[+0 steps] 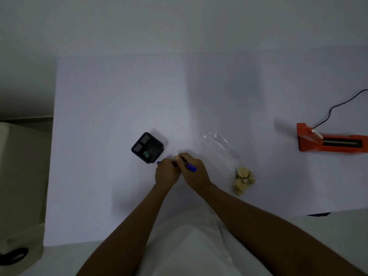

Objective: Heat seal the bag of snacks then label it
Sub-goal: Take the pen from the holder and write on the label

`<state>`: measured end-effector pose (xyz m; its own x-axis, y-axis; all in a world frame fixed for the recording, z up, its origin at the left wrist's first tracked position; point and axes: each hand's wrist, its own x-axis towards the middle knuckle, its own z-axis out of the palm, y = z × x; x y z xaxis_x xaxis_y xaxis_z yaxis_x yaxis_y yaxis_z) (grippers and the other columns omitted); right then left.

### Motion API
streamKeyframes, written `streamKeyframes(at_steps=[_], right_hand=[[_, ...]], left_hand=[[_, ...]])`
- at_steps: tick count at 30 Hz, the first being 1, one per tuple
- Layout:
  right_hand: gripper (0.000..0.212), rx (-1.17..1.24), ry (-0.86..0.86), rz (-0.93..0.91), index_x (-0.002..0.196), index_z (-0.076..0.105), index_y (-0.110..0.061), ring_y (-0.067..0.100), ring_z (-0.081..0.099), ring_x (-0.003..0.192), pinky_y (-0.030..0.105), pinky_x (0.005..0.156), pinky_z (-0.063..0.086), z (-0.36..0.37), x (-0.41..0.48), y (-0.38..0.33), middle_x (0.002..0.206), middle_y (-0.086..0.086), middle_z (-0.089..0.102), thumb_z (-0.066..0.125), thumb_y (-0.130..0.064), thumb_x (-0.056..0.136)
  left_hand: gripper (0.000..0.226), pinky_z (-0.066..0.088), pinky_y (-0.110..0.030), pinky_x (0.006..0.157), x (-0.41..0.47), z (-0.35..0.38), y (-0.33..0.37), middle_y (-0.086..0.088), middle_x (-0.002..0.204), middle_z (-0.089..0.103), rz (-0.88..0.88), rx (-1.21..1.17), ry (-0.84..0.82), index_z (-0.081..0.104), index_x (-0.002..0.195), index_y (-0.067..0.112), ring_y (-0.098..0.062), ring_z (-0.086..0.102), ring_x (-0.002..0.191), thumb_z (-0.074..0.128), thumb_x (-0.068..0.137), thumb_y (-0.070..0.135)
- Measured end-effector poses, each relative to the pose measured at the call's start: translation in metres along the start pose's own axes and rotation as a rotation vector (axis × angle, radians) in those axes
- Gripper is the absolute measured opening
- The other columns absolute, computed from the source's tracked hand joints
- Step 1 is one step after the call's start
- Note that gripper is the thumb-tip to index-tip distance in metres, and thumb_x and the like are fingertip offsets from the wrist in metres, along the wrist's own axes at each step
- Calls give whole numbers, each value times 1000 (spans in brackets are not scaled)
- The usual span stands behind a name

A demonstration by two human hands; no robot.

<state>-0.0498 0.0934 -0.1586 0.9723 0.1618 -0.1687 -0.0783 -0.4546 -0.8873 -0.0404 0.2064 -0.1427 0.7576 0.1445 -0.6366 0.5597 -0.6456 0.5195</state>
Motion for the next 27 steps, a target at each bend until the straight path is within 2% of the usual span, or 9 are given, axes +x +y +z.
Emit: streamKeyframes(at_steps=[2, 6, 9, 13, 17, 23, 25, 27], right_hand=[[26, -11, -10, 31, 93, 63, -9, 15, 66, 64, 30, 62, 58, 1, 0, 1, 73, 7, 68, 49, -29, 101], [30, -61, -11, 44, 92, 63, -8, 17, 65, 62, 33, 61, 57, 2, 0, 6, 71, 8, 67, 48, -33, 101], [27, -60, -18, 58, 90, 63, -7, 17, 64, 61, 31, 61, 56, 3, 0, 6, 70, 8, 66, 49, -28, 101], [24, -39, -22, 80, 85, 62, -8, 15, 60, 61, 27, 61, 55, 4, 2, 5, 70, 6, 63, 49, -20, 101], [22, -72, -47, 90, 83, 63, -10, 10, 56, 60, 18, 62, 50, 5, 2, 6, 70, -1, 59, 50, -19, 99], [28, -92, -57, 115, 73, 59, -11, 9, 48, 54, 21, 57, 43, 4, -3, 7, 63, -1, 53, 50, -18, 99], [28, -92, -58, 112, 75, 60, -9, 12, 50, 56, 27, 58, 48, 6, -3, 7, 64, 0, 55, 50, -19, 99], [28, -88, -63, 118, 77, 62, -5, 17, 54, 58, 31, 60, 50, 6, -3, 7, 66, 4, 58, 50, -18, 99]], left_hand=[[26, 37, -23, 50, 0, -1, 2, 2, 59, 52, -16, 22, 12, 56, 62, 12, -12, 50, 53, 56, 88, 11], [21, 41, -25, 52, 1, -1, -1, -5, 67, 62, -18, 22, 34, 67, 73, 5, -16, 56, 57, 56, 88, 14], [24, 39, -22, 50, 2, 1, -4, -7, 68, 64, 15, 2, 50, 67, 73, 5, -16, 57, 57, 55, 90, 16], [26, 34, -21, 48, 1, 2, -4, -3, 61, 57, 24, -19, 71, 61, 65, 8, -13, 52, 53, 55, 90, 11], [17, 36, -20, 50, 0, 1, -5, -4, 69, 60, 28, -40, 95, 67, 73, 4, -15, 55, 62, 56, 86, 4], [17, 39, -20, 55, 3, 1, -11, -1, 72, 62, 51, -75, 109, 72, 77, 3, -11, 56, 62, 62, 88, 11], [17, 38, -17, 53, 5, 1, -13, 0, 69, 61, 55, -80, 98, 72, 75, 3, -7, 53, 57, 63, 87, 10], [18, 47, -24, 56, 8, 3, -16, -1, 66, 63, 52, -100, 86, 71, 70, 6, -9, 56, 56, 65, 86, 10]])
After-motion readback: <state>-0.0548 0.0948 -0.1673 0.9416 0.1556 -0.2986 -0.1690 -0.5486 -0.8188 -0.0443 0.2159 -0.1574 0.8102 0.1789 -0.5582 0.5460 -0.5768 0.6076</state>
